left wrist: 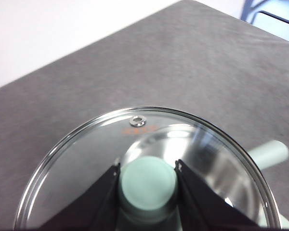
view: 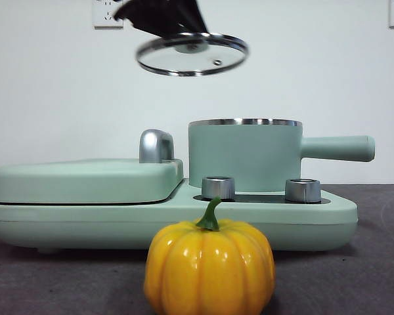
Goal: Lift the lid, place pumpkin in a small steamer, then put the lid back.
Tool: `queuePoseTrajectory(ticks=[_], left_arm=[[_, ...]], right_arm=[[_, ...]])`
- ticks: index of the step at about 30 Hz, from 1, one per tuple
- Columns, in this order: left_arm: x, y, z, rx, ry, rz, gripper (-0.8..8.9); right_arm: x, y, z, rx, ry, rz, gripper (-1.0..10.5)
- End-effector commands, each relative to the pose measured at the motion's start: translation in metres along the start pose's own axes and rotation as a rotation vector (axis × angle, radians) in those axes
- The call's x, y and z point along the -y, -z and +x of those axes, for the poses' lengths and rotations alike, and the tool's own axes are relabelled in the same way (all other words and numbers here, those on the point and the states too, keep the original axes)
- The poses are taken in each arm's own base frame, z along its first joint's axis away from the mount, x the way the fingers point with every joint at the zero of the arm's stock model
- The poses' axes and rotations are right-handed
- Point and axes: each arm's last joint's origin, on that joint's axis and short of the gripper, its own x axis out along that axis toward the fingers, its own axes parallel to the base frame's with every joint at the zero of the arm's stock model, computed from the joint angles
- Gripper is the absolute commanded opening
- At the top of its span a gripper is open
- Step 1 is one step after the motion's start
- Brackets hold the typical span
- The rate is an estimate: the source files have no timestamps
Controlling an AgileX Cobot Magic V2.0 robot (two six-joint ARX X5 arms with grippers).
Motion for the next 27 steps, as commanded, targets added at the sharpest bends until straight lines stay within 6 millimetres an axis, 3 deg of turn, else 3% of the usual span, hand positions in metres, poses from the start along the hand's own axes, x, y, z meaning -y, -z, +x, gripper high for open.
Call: queuePoseTrajectory(ticks=[1,7,14,27], left_arm=[[-0.010,-0.017,-0.022,0.087,-0.039,0.006,0.53],[-0.042,-0.014,-0.042,0.075,-0.135,-0.038,0.53],[-0.076,-0.006,-0.055,0.052,-0.236,-0.097,0.53],[-0.107,0.005,-0.071,0.020,-0.331,-0.154,0.52]], right_arm=[[-0.004,-0.010,0.006,-0.025,-0.019,0.012,4.5],[-0.003,-0.018,0.033,-0.133,0.022,0.049,4.5],[-0.011,-0.016,0.082,-0.311,0.104,0.043,4.5],[-0.031,0.025,0.184,-0.678,0.300,-0.071,4.5]])
